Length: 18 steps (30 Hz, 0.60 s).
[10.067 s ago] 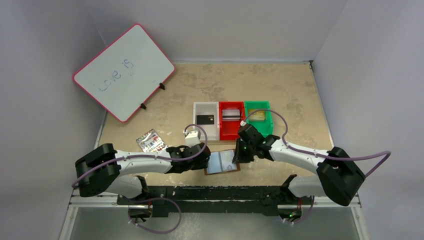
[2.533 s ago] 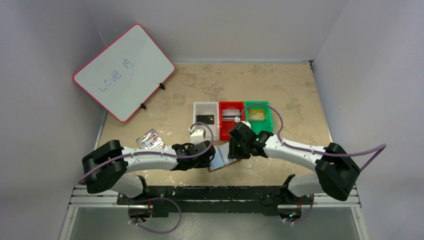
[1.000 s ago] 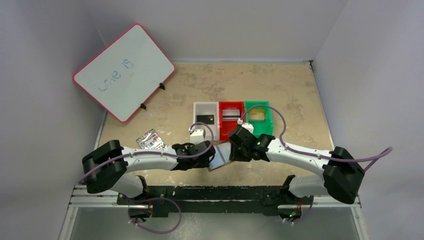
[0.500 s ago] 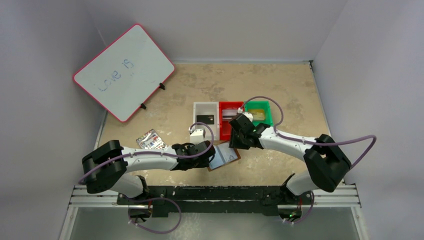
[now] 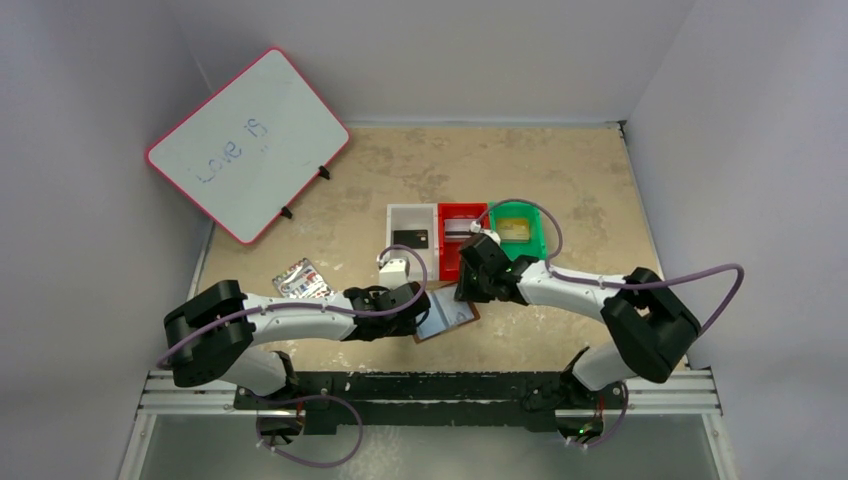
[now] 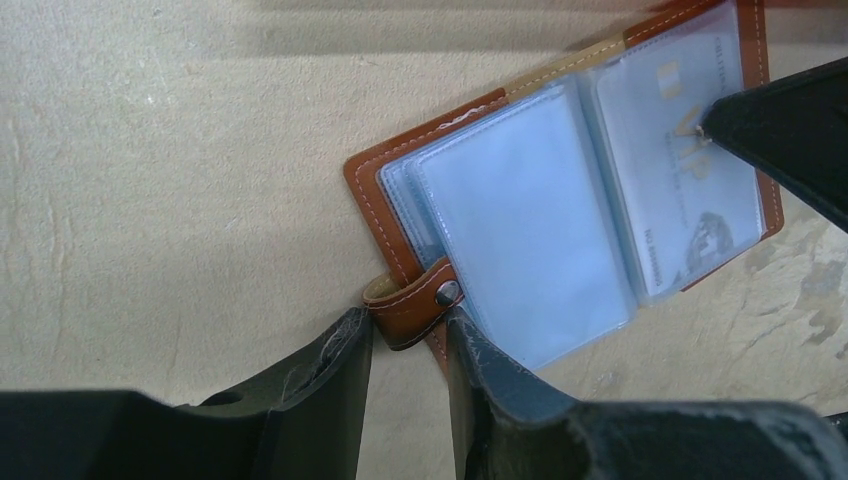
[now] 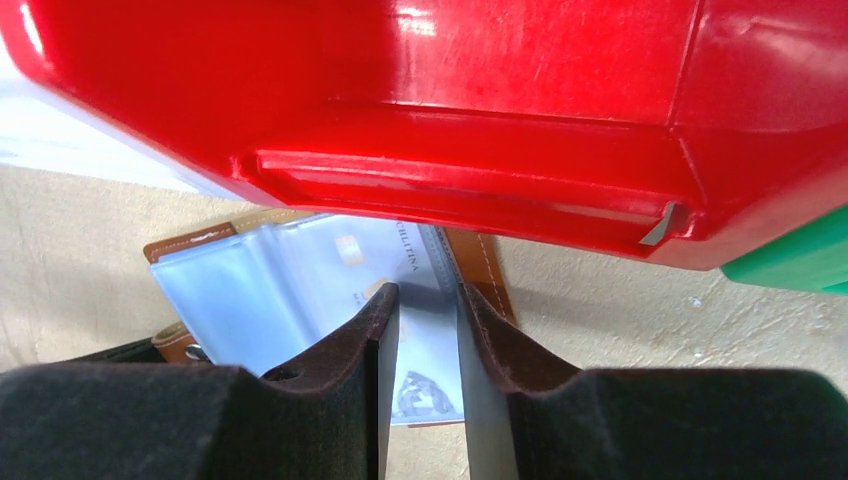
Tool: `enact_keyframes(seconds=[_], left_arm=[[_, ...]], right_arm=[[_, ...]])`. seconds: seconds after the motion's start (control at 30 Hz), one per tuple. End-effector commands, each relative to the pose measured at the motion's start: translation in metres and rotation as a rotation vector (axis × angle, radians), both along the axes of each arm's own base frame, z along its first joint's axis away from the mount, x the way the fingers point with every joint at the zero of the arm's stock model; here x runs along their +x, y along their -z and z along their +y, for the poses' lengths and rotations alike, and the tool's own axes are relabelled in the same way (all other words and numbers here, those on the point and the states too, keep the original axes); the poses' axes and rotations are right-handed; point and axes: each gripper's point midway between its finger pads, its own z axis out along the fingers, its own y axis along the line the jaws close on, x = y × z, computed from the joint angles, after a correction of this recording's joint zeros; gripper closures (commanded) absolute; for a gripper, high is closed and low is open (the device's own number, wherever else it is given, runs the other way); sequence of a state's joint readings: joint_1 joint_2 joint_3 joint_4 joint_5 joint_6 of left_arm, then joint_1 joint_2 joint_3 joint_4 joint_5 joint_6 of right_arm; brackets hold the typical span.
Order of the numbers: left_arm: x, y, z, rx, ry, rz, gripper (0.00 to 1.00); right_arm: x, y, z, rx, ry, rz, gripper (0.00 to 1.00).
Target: Take the credit cards out of the card holder
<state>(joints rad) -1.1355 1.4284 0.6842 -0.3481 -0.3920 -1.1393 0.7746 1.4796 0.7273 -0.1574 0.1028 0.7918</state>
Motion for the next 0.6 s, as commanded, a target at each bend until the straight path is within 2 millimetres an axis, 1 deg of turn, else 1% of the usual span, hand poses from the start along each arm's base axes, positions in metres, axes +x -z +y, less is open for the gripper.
enact_keyframes(seconds=[0.0, 0.1, 0.23, 0.3, 0.37, 0.43, 0.53, 0.57], left_arm=[[0.005, -0.013, -0.003, -0.015, 0.007, -0.04, 0.68], [0.005, -0.013, 0.0, 0.0, 0.008, -0.043, 0.69], [0.005, -0.013, 0.006, 0.022, 0.01, -0.048, 0.7], [0.005, -0.012, 0.009, 0.037, 0.013, -0.053, 0.7], [0.005, -0.013, 0.011, 0.043, 0.018, -0.059, 0.71], [0.005, -0.013, 0.011, 0.044, 0.023, -0.062, 0.71], [0.006, -0.016, 0.005, 0.023, 0.042, -0.066, 0.71], [0.006, -0.017, 0.004, 0.021, 0.045, -0.067, 0.71]], right_arm=[[-0.028, 0.012, 0.004, 0.022, -0.037, 0.067, 0.69], [-0.043, 0.014, 0.011, 0.043, -0.048, 0.092, 0.71], [-0.061, 0.013, 0.015, 0.069, -0.028, 0.114, 0.78], [-0.066, 0.005, 0.016, 0.095, -0.018, 0.108, 0.79], [-0.066, -0.006, 0.02, 0.131, -0.033, 0.089, 0.8], [-0.065, -0.02, 0.028, 0.183, -0.067, 0.061, 0.78], [-0.061, -0.042, 0.042, 0.262, -0.097, 0.025, 0.75], [-0.06, -0.046, 0.045, 0.279, -0.101, 0.018, 0.75]])
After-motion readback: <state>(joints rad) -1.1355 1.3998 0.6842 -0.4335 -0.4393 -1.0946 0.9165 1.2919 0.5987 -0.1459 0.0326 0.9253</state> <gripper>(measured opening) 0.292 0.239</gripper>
